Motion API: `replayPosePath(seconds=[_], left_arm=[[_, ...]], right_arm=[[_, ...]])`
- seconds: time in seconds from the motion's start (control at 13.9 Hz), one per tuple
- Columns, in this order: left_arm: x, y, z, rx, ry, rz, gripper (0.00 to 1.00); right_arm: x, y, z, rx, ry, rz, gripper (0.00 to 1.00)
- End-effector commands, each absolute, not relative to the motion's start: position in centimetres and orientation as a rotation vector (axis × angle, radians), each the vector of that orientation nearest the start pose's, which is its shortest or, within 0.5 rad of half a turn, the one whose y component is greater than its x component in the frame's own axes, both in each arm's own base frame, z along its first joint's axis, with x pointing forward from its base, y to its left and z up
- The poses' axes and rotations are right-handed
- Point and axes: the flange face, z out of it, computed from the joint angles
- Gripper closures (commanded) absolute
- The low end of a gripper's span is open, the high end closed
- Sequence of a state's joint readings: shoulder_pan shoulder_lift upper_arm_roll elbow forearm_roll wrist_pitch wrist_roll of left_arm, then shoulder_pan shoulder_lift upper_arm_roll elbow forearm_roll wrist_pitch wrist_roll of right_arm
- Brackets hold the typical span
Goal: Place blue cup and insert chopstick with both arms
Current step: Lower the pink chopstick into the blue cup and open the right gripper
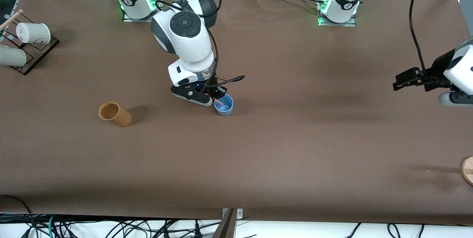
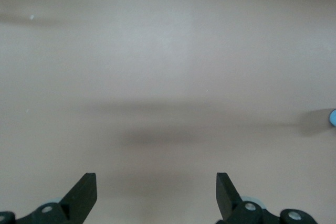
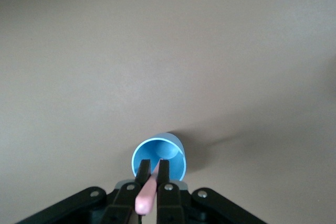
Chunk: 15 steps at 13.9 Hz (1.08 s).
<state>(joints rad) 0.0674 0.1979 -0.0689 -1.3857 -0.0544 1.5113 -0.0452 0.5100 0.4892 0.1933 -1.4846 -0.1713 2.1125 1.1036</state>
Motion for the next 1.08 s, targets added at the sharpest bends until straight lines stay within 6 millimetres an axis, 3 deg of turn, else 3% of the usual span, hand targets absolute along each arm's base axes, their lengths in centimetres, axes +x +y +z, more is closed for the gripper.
replayPosePath(seconds=[0.0,0.14,0.22,0.29,0.5,0.72,1.01], left_arm=[[56.7,0.8,58.2,-3.199,-0.074,0.186,0.0],[55.9,0.6,58.3,-3.195,-0.075,0.187,0.0],[55.8,0.6,58.2,-3.196,-0.078,0.189,0.0],[55.5,0.4,58.1,-3.195,-0.073,0.192,0.0],[55.2,0.0,57.6,-3.195,-0.062,0.207,0.0],[55.9,0.2,57.0,-3.198,-0.059,0.224,0.0],[56.1,-0.2,57.1,-3.197,-0.042,0.217,0.0]], right_arm=[[55.2,43.5,40.3,-3.026,0.544,-0.234,1.0],[54.6,44.1,40.1,-3.035,0.521,-0.228,1.0],[54.5,44.2,40.1,-3.042,0.513,-0.224,0.3],[54.4,44.4,40.1,-3.04,0.512,-0.223,0.0],[54.4,44.1,41.1,-3.04,0.501,-0.233,0.0],[54.5,42.8,44.1,-3.067,0.373,-0.27,0.0],[56.0,37.9,47.0,-3.19,0.176,-0.205,0.0]])
